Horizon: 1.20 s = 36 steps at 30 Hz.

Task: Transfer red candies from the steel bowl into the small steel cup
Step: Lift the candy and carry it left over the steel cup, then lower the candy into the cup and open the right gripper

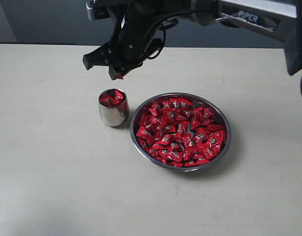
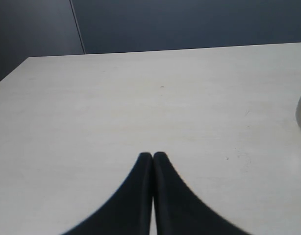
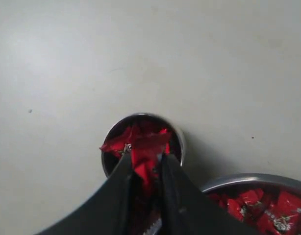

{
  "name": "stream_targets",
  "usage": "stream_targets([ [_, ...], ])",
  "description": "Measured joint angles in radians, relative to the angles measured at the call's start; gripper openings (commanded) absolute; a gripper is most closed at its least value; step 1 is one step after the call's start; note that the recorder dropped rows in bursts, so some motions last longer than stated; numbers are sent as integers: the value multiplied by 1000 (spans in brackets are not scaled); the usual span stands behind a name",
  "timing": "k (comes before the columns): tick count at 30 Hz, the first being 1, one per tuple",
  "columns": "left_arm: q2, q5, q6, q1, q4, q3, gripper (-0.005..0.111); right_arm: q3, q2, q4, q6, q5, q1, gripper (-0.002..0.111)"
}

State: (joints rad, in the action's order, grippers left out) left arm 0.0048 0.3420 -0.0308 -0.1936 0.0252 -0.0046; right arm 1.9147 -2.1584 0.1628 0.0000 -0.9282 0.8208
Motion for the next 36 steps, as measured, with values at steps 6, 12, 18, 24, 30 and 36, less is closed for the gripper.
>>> stream_targets([
  [6, 0, 0, 0, 0, 0, 0, 0, 1, -55, 7, -16, 8, 9, -1],
  [12, 0, 0, 0, 0, 0, 0, 0, 53, -91, 53, -37, 10, 9, -1],
  [18, 0, 0, 0, 0, 0, 0, 0, 77, -131, 63, -44, 3, 9, -1],
  [24, 0, 0, 0, 0, 0, 0, 0, 77, -147, 50, -44, -12, 9, -1],
  [30, 0, 0, 0, 0, 0, 0, 0, 79, -154, 31, -44, -15, 9, -1],
  [36, 0, 0, 0, 0, 0, 0, 0, 79, -154, 31, -44, -15, 9, -1],
])
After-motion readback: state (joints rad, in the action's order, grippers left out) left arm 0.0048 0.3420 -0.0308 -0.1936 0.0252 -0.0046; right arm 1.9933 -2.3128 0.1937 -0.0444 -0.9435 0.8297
